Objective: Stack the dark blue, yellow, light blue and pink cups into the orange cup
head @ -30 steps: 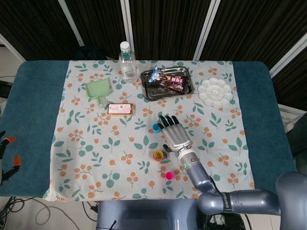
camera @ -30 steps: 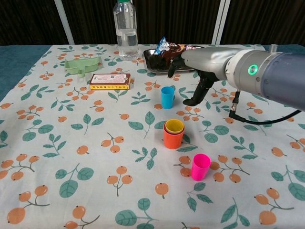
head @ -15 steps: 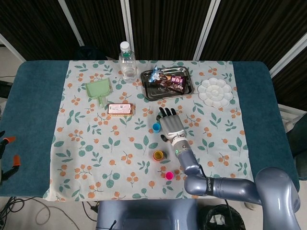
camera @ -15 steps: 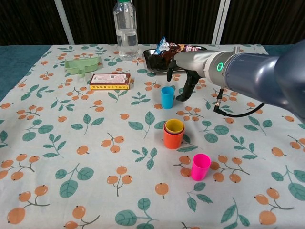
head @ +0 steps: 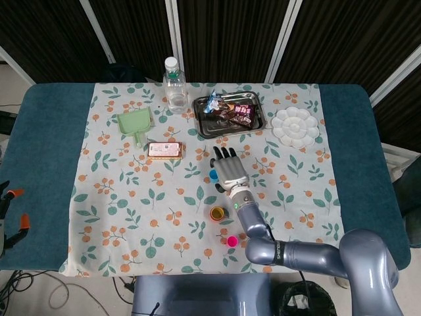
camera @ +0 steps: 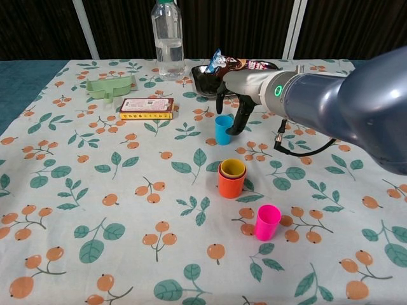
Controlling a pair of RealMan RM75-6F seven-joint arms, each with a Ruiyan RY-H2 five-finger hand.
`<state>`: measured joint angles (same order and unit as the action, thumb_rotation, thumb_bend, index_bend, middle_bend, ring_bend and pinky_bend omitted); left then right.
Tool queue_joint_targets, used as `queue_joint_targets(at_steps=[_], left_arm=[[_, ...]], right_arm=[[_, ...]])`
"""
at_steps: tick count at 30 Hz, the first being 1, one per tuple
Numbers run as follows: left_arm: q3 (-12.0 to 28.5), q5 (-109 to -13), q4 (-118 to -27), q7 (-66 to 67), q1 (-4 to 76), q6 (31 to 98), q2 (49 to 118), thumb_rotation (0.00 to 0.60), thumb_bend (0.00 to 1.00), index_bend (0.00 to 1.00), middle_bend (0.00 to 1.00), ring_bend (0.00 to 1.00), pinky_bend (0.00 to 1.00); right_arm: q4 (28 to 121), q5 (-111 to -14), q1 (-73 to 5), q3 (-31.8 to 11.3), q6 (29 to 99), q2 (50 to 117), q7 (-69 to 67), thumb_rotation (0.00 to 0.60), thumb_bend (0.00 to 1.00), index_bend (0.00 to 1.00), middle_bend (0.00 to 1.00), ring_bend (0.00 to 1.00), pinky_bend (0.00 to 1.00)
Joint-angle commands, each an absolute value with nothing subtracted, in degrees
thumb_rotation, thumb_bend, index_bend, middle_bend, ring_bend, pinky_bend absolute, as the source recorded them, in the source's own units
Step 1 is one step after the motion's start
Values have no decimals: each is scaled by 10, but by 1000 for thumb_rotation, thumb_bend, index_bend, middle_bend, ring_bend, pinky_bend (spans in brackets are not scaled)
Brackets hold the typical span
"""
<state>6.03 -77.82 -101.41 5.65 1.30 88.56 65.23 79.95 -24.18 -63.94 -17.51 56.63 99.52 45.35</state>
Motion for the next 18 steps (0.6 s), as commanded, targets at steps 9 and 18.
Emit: queue_joint_targets(at_steps=[9, 18], left_arm=[[62, -776, -1014, 55, 13, 886, 651, 600, 468, 253, 61, 0, 49], [63, -775, -1016, 55, 13, 886, 651, 600, 468, 252, 61, 0, 49]], right_arm=[[775, -244, -648, -181, 564, 1010, 444, 600, 386, 404, 0, 23, 95], [762, -242, -654, -184, 564, 1017, 444, 600, 392, 419, 0, 23, 100]])
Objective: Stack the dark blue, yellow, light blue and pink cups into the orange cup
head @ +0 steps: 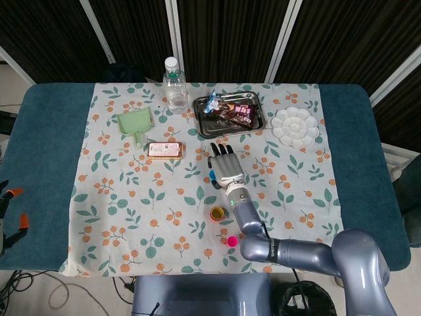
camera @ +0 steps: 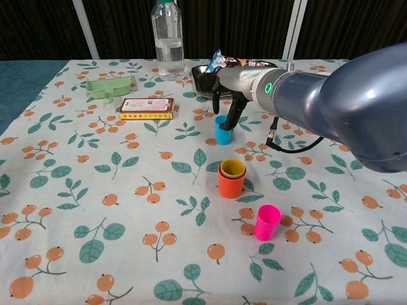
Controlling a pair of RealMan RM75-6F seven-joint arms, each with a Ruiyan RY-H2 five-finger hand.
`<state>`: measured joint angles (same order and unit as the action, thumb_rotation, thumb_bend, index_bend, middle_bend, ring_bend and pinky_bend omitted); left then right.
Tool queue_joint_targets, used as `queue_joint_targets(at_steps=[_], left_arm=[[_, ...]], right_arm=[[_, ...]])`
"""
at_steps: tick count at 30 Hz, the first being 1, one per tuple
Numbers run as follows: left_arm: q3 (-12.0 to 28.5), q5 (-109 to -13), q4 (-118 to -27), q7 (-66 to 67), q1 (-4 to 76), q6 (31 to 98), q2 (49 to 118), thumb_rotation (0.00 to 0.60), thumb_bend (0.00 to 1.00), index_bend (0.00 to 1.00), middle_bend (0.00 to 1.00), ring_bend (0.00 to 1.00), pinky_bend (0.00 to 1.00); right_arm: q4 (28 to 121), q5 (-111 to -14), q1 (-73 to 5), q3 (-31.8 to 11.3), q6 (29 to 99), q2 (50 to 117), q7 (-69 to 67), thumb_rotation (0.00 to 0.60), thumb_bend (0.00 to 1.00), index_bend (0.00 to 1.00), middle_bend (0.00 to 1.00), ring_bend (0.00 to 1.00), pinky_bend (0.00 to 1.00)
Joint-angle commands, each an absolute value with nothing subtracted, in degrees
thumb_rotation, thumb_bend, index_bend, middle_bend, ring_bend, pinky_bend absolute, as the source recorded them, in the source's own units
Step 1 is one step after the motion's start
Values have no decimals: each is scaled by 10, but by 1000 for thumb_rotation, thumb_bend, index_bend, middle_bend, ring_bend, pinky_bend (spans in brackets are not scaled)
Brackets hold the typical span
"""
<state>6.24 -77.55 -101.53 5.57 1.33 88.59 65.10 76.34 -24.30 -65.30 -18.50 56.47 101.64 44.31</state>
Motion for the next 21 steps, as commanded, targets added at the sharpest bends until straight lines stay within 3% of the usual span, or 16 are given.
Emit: queue_joint_targets(at_steps=[1, 21], left_arm=[[63, -775, -1015, 55, 13, 886, 651, 600, 467, 252, 61, 0, 49], [62, -774, -1014, 54, 14, 884, 650, 600, 468, 253, 61, 0, 49]], right_arm=[[761, -240, -654, -184, 563, 1017, 445, 600, 392, 419, 0, 23, 100], [741, -230, -660, -185, 553, 1027, 446, 600, 397, 464, 0, 23, 110]])
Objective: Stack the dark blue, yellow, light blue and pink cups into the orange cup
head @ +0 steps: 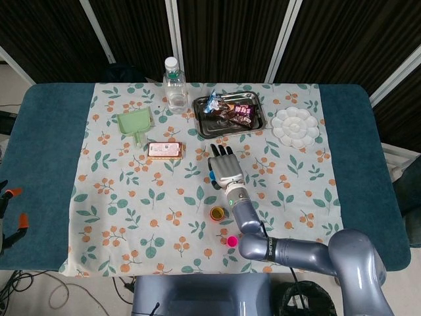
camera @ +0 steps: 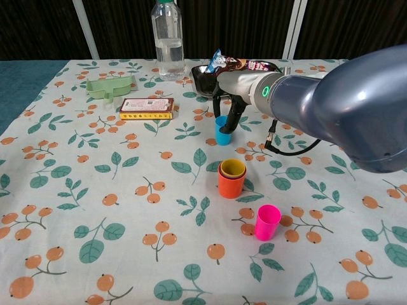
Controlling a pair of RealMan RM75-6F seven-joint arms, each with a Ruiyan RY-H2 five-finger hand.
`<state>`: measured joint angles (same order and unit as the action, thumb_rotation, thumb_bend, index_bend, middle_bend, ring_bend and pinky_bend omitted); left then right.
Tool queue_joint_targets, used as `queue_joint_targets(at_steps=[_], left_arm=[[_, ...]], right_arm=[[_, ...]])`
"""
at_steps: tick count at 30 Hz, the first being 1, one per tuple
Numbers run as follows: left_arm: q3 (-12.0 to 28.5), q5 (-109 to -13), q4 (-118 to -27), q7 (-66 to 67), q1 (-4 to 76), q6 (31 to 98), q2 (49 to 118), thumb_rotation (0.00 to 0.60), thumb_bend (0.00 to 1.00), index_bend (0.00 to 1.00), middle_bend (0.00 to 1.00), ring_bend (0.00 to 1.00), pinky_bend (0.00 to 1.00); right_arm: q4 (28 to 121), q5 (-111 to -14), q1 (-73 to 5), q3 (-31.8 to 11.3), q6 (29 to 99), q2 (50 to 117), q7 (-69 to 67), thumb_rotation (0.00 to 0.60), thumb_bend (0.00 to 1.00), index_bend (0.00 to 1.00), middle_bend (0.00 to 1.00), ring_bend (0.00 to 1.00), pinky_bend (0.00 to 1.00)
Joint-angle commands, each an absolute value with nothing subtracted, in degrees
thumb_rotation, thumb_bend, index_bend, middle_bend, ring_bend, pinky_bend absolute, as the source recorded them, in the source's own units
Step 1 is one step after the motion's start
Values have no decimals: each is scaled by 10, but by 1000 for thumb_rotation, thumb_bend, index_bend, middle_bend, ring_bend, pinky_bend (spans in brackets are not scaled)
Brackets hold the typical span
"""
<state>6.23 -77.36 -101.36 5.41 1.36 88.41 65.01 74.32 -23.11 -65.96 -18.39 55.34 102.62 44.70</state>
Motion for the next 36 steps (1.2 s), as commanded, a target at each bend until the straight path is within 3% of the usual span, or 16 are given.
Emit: queue_joint_targets(at_steps=[1, 20, 30, 36], left_arm=[[62, -774, -1013, 54, 14, 884, 650, 600, 468, 253, 61, 0, 50], [62, -773, -1014, 56, 14, 883, 650, 600, 468, 253, 61, 0, 64], [61, -775, -1014, 57, 14, 884, 650, 600, 467, 253, 61, 0, 67], [61, -776, -1016, 57, 13, 885, 650, 600, 467, 253, 61, 0, 69]], right_arm=[[740, -230, -660, -185, 552, 1027, 446, 600, 397, 464, 0, 23, 110], [787, -247, -654, -185, 554, 1000, 437, 600, 398, 494, 0, 26, 112], [925, -284, -637, -182, 599, 932, 442, 600, 398, 494, 0, 27, 112], [1040, -338, -611, -157, 644, 876, 452, 600, 397, 494, 0, 27, 112]])
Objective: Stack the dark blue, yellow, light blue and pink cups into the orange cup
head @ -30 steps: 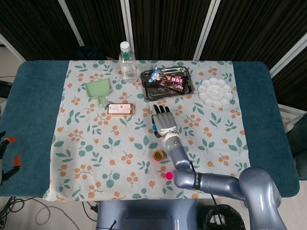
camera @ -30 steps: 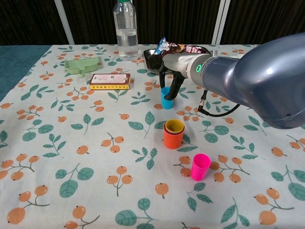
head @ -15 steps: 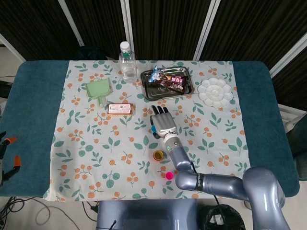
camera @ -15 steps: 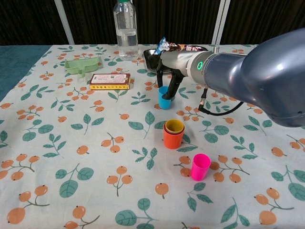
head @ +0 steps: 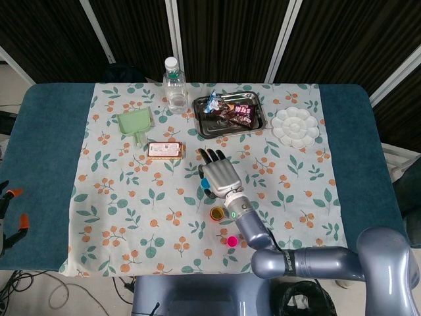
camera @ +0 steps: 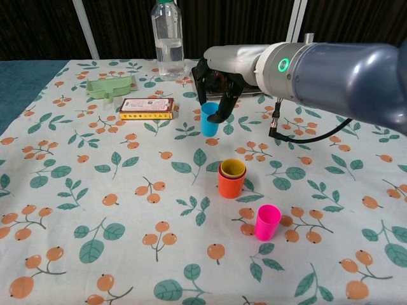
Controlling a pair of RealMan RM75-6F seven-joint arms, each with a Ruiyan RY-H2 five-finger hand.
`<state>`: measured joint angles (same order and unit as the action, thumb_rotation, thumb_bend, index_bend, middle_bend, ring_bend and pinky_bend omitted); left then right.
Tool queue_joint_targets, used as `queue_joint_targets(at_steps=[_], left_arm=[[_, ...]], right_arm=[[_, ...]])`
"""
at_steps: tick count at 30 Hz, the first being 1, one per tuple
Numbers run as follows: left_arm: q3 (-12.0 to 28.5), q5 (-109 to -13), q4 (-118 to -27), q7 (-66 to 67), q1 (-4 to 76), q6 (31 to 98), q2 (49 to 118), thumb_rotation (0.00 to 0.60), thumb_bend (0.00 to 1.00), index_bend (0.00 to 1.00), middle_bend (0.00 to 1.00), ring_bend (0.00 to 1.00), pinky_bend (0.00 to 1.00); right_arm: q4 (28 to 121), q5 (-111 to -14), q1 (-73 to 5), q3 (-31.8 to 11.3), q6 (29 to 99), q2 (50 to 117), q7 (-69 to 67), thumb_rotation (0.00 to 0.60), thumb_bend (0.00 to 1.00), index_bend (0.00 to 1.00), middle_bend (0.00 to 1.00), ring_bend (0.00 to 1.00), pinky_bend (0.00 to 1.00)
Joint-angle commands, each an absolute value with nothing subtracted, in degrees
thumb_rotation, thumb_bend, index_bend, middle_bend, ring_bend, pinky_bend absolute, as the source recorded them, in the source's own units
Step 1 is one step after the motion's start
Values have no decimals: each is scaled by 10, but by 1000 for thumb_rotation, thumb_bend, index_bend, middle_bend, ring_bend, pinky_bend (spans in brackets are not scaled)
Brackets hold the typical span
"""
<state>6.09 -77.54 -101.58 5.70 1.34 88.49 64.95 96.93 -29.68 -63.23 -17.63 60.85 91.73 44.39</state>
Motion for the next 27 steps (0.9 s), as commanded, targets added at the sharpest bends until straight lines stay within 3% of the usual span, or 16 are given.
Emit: queue_joint_targets(at_steps=[1, 13, 27], left_arm=[[61, -775, -1016, 57, 13, 885, 650, 600, 468, 253, 61, 0, 69], [61, -776, -1017, 58, 13, 886, 650, 600, 468, 253, 61, 0, 69], [59, -778, -1014, 63, 13, 885, 652, 600, 468, 252, 61, 0, 69]], right_arm=[[1061, -348, -605, -151, 653, 866, 453, 600, 397, 494, 0, 27, 112], [1170, -421, -556, -97, 685, 810, 435, 600, 397, 494, 0, 31, 112], [1168, -462, -526, -66, 689, 816, 406, 600, 398, 494, 0, 31, 112]])
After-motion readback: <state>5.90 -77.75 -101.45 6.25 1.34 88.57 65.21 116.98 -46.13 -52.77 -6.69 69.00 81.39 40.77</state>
